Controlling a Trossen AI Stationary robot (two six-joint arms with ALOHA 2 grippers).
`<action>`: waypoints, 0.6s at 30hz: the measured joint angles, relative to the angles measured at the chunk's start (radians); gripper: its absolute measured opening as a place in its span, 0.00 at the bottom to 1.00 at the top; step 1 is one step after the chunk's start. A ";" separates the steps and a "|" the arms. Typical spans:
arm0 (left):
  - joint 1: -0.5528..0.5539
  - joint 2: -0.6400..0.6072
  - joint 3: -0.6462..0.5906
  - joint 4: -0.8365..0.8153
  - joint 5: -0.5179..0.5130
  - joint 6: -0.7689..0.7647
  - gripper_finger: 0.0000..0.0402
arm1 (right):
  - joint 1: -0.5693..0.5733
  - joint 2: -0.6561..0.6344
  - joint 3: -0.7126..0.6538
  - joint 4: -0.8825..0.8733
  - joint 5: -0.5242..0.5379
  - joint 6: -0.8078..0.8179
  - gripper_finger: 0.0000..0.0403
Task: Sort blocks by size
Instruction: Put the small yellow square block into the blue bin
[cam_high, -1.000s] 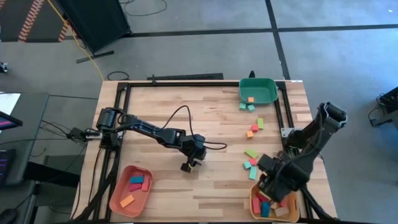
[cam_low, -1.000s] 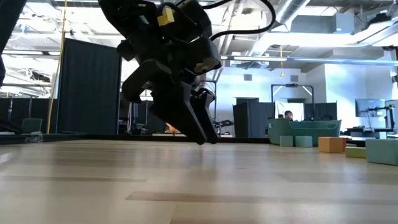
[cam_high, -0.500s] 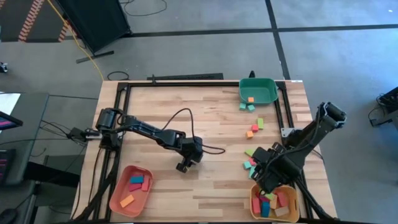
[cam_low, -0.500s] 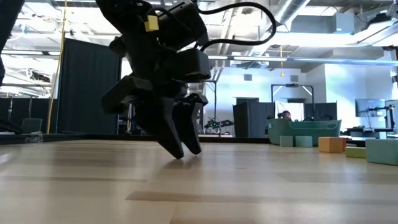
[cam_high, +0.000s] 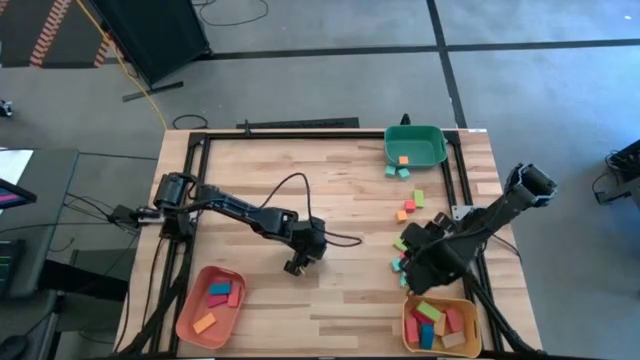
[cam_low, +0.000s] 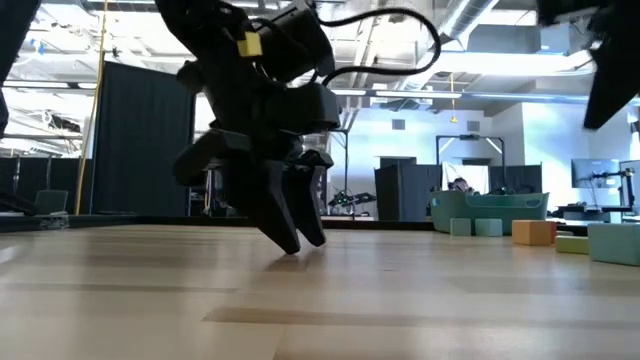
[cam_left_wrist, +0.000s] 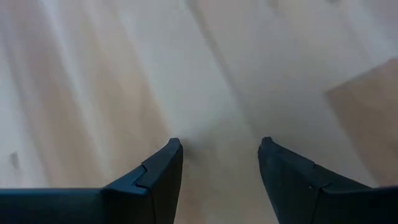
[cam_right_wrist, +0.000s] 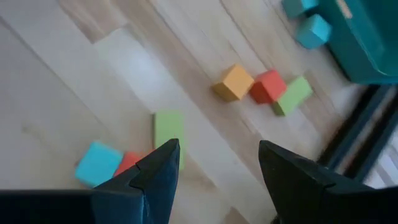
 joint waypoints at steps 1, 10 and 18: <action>0.010 0.000 0.000 0.004 0.002 -0.002 0.49 | -0.020 0.000 -0.016 0.030 0.000 -0.031 0.62; 0.049 0.002 -0.002 0.019 0.078 0.001 0.49 | -0.225 0.000 -0.132 0.192 -0.018 -0.369 0.62; 0.049 0.002 -0.002 0.019 0.081 0.001 0.49 | -0.466 0.000 -0.136 0.208 -0.105 -0.845 0.62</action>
